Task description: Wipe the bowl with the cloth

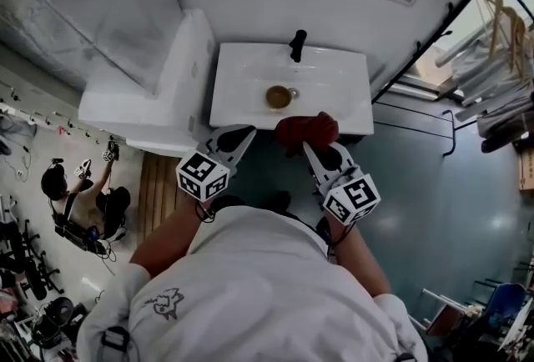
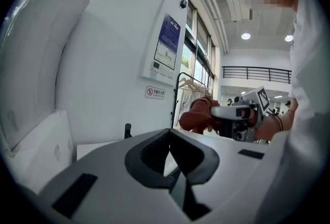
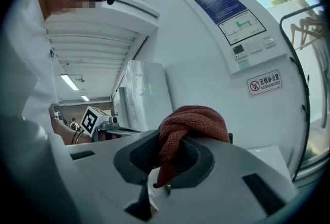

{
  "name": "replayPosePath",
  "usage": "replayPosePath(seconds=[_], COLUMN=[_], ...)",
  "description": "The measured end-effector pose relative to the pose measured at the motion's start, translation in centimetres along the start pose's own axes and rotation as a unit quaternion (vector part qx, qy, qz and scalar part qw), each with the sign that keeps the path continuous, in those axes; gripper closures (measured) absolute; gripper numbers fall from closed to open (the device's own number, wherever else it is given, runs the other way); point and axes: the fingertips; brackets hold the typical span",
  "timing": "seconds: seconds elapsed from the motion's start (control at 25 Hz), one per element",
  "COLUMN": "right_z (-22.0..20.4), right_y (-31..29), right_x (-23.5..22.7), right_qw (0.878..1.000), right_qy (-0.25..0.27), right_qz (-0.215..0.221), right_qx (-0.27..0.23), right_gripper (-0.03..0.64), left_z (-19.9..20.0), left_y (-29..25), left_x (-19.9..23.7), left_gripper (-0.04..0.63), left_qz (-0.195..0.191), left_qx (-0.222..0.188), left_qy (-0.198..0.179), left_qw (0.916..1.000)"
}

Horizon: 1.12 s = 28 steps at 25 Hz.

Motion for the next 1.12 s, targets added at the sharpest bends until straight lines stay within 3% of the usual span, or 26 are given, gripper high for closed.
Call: replayPosePath(seconds=[0.36,0.72,0.96,1.12], right_z=[0.7,-2.2,-4.1,-5.5], right_y=[-1.9,-5.7,-10.1,-12.9], right_x=[-4.5,-12.5,-18.7,-21.6], right_qw=[1.0,0.998,0.994,0.991], right_qy=[-0.01,-0.008,-0.054,-0.078], right_qz=[-0.014,-0.048,-0.069,-0.076], right_qx=[0.002,0.042,0.066,0.075], right_gripper=[0.563,0.563,0.563,0.563], left_z=[-0.8,-6.8,-10.2,-12.9], left_y=[-5.0,-13.1,-17.4,-19.5], left_x=[3.8,9.9,14.6,17.1], left_gripper=[0.581,0.58,0.572,0.52], left_qz=[0.001,-0.019,-0.04,-0.047], left_qx=[0.045,0.104,0.163,0.198], left_qy=[0.009,0.039,0.054,0.068], left_qw=[0.999,0.9936,0.9843,0.9767])
Point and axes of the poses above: the fingertips, and each gripper's own axes: y backward along the fingers, x to its left, z out of its top, and after that the axes turned 6 degrees about -y, right-handed
